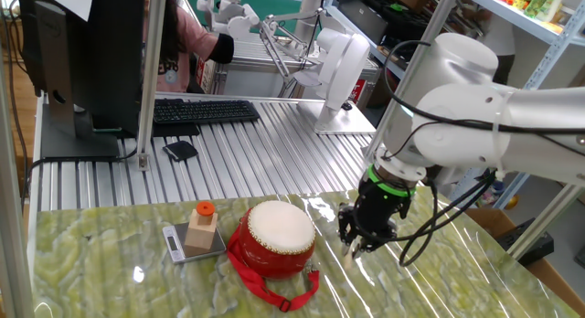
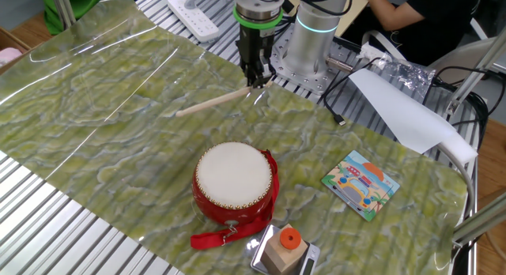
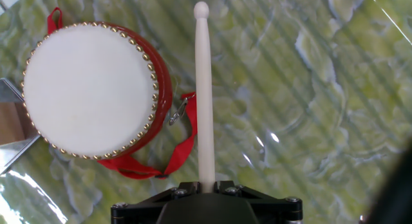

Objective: Play the drum

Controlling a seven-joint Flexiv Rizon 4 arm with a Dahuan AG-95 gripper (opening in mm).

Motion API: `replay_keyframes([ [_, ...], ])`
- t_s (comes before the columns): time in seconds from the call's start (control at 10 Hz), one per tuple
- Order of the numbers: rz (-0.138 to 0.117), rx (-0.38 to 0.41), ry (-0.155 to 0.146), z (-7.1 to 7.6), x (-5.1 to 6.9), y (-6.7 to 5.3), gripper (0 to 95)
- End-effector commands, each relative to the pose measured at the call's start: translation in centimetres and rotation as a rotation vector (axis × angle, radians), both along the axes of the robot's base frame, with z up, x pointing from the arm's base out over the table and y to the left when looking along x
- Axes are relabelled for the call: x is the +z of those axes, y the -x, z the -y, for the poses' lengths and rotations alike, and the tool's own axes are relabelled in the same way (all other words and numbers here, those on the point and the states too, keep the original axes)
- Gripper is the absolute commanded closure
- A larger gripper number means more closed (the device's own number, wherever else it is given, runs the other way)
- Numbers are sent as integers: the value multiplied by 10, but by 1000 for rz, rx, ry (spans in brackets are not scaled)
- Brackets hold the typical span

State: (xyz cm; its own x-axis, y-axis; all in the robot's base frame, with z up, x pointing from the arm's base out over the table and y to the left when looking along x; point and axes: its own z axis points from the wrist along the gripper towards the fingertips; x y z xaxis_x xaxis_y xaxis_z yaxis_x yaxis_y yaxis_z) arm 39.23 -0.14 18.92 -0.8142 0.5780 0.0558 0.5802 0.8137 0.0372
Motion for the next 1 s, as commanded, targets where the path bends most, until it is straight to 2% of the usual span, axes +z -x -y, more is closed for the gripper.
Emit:
replay_keyframes([
  [0.1,-3,98,0,1,2,-3,950],
  [0.3,-21,181,-7,3,5,-10,950],
  [0.5,-12,231,-8,4,6,-16,950],
  [0.7,-21,272,-11,4,6,-16,950],
  [1.0,-18,309,-2,4,6,-16,950],
])
